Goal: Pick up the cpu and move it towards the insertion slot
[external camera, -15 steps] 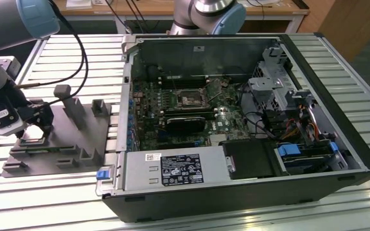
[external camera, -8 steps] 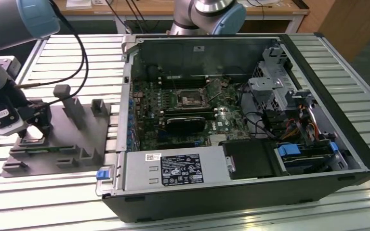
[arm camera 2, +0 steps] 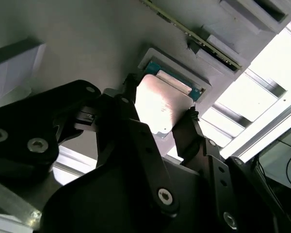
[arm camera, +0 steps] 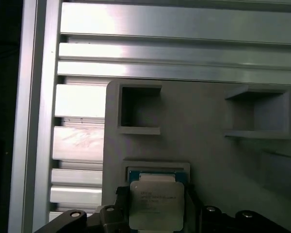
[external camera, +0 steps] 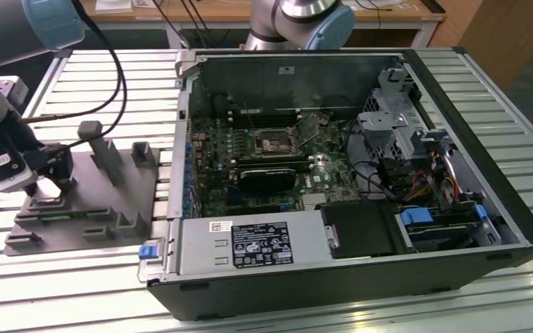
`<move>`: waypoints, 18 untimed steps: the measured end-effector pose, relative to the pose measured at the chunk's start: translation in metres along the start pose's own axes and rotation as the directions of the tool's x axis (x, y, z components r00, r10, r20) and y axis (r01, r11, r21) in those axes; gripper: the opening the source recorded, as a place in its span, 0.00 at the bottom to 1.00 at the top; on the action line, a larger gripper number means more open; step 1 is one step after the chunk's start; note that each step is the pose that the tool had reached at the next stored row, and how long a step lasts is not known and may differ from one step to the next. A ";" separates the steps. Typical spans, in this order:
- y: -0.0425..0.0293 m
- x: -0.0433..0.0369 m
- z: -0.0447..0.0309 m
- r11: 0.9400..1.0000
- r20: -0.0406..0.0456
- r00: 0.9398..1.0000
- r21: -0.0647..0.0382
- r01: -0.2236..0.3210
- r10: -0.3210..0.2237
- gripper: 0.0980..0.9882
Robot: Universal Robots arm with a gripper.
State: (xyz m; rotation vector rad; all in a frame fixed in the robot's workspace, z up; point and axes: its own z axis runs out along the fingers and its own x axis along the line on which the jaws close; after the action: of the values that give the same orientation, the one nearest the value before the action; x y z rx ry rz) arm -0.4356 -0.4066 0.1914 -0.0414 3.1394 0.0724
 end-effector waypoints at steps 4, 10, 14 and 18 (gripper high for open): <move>0.0001 -0.0001 -0.0020 1.000 0.000 1.000 0.000 0.000 0.000 0.50; 0.0001 0.0001 -0.0038 1.000 0.000 1.000 0.000 0.000 0.000 0.50; 0.0005 0.0002 -0.0074 1.000 0.000 1.000 0.000 0.000 0.000 0.50; 0.0006 0.0002 -0.0086 1.000 0.000 1.000 0.000 0.000 0.000 0.50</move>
State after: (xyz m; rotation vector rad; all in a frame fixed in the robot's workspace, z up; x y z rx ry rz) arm -0.4359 -0.4063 0.2000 -0.0415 3.1391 0.0729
